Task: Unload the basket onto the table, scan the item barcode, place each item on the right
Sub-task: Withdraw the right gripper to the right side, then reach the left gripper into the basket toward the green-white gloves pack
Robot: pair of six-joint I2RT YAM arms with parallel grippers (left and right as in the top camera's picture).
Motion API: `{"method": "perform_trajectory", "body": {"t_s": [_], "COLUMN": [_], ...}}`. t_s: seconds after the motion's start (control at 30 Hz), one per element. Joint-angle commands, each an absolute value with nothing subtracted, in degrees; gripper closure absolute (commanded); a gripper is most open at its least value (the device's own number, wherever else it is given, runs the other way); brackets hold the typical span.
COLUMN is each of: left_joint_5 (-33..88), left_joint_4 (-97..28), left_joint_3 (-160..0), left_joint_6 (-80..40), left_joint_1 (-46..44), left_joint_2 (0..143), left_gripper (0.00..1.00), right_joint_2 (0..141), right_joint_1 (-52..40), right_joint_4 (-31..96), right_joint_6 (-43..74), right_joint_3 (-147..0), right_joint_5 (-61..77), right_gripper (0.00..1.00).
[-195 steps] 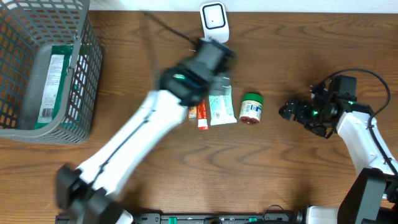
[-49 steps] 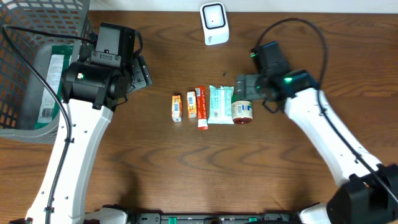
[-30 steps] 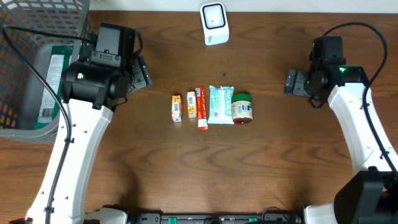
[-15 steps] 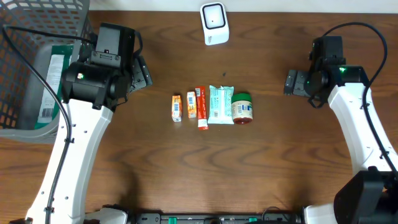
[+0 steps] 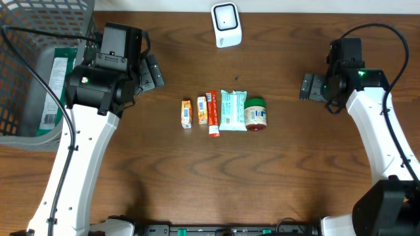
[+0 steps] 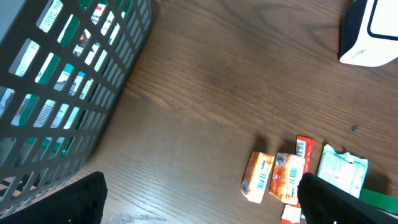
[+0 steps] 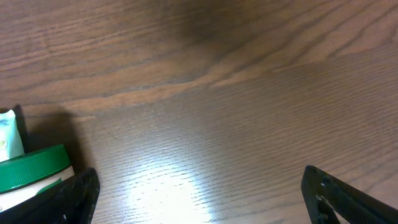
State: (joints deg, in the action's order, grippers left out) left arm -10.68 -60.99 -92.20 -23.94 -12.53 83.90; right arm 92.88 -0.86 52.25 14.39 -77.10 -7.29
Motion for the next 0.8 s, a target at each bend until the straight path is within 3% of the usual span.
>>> {"method": "perform_trajectory", "body": {"t_s": [0.0,0.47,0.77], "left_joint_5": [-11.0,-11.1,-11.4], "left_joint_4": [-60.8,-58.1,-58.8], "left_joint_3": [-93.3,-95.4,-111.2], "left_joint_6": [-23.9,-23.8,-22.2], "left_joint_1": [-12.4,-11.6,2.8], "left_joint_2": [84.1,81.4,81.4], "left_gripper": [0.02,0.04,0.09], "right_joint_2": [92.7,92.7,92.7], "right_joint_1": [-0.8,-0.8,-0.8], "right_joint_4": [52.3,52.3,52.3], "right_joint_6": [13.6,13.6,13.6], "right_joint_3": [-77.8,-77.8,-77.8], "right_joint_5": [-7.4,-7.4,-7.4], "right_gripper": [0.01,0.01,0.01]}}
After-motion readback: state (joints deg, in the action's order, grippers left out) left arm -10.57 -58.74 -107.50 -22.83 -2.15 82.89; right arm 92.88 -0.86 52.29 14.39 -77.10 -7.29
